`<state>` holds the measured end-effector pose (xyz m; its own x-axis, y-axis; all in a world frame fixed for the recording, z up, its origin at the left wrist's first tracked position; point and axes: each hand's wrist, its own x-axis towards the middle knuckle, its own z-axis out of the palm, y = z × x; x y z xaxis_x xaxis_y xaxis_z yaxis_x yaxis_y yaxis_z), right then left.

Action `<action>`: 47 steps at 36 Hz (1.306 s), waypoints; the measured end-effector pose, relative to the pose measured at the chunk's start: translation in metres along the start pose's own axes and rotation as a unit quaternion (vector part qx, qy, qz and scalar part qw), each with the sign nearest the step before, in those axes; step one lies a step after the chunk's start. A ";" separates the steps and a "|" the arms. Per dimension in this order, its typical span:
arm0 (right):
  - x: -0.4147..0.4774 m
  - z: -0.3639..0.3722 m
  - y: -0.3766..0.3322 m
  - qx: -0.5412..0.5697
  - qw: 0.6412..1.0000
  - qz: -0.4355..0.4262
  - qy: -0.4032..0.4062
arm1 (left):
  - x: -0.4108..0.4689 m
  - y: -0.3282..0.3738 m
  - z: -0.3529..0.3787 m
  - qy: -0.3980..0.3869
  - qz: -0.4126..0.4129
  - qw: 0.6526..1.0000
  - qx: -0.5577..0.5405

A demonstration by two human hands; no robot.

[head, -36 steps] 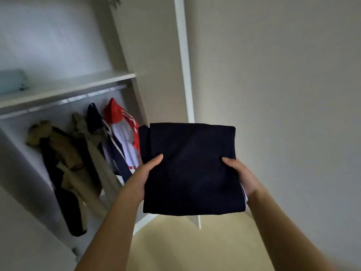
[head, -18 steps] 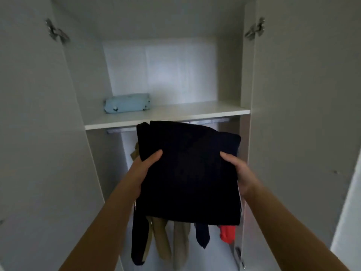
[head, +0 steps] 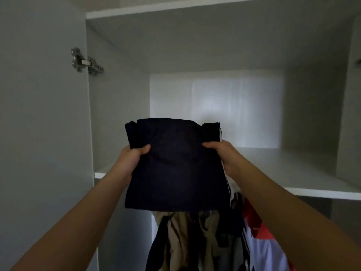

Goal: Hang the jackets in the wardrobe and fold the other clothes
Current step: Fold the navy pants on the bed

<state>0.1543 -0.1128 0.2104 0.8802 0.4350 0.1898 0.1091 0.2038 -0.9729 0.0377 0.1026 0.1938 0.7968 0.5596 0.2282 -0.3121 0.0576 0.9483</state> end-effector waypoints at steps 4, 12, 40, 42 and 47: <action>0.068 0.007 -0.011 -0.013 1.000 -0.003 -0.001 | 0.075 0.010 0.009 0.007 0.021 0.998 0.063; 0.212 0.022 -0.033 -0.019 0.999 -0.015 0.029 | 0.241 0.038 0.033 0.019 0.059 0.980 0.189; 0.488 0.058 0.050 -0.223 0.970 0.081 0.061 | 0.540 -0.037 0.023 0.034 0.017 0.794 0.607; 0.485 0.064 0.054 -0.289 0.951 0.096 0.044 | 0.545 -0.044 0.022 0.017 -0.023 0.771 0.636; 0.485 0.064 0.046 -0.368 0.929 0.041 0.031 | 0.537 -0.048 0.044 0.122 0.024 0.724 0.679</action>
<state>0.5565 0.1631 0.2663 0.9218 0.3672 0.1245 0.3061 -0.4920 -0.8150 0.5030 0.3635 0.2810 0.6345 0.6731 0.3800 0.5920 -0.7392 0.3210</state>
